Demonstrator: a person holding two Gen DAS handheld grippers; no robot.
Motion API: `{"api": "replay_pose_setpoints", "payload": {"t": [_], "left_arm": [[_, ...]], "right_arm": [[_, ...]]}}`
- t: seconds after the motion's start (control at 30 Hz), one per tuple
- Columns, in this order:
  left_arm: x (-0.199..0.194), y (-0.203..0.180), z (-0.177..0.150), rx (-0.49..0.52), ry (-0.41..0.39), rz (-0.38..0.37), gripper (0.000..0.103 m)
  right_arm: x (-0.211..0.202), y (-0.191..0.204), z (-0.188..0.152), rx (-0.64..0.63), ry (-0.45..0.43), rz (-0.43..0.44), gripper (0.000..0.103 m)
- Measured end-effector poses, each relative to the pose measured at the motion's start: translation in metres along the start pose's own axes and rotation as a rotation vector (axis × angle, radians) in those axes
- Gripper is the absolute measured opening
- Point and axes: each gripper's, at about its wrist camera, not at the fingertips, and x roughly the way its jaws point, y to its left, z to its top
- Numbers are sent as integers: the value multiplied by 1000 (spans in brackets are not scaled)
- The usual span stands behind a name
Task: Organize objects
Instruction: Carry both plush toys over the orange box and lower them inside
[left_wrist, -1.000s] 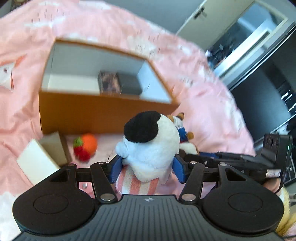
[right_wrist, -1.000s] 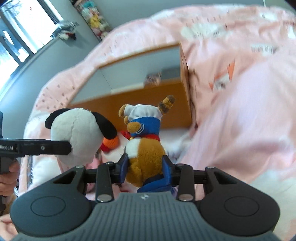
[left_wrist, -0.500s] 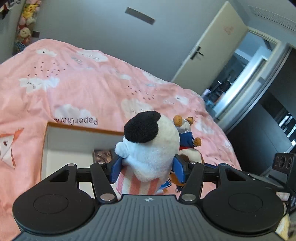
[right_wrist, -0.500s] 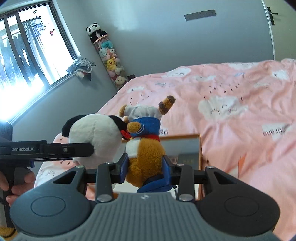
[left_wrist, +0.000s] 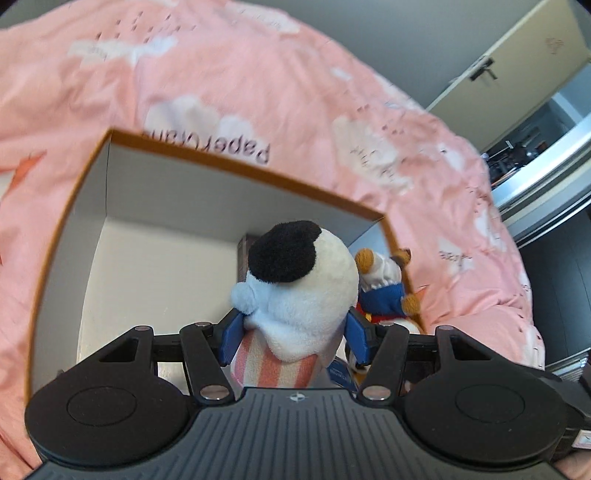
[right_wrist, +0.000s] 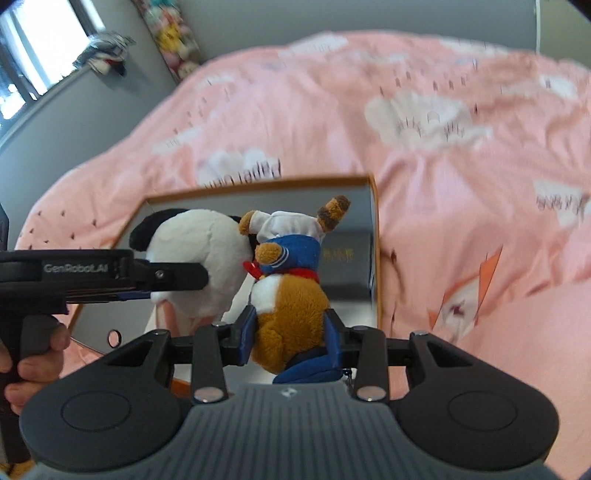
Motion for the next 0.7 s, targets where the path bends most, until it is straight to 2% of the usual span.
{"api": "replay_pose_setpoints", "payload": {"t": [0.17,0.37,0.57,0.7], "left_arm": [[17,7,-4,-46,41,17,66],[34,5,-11,-83,57,43,66],[46,2,-16,-109,78,64,66],[51,-1,-15,-112,120,74,69]], "right_arm": [[18,2,-2,37,111,-57,41],[29,8,-5,6,181,-128,42],[33,11,2,-37,223,-130,42],[31,12,3,-83,239,-119,44]]}}
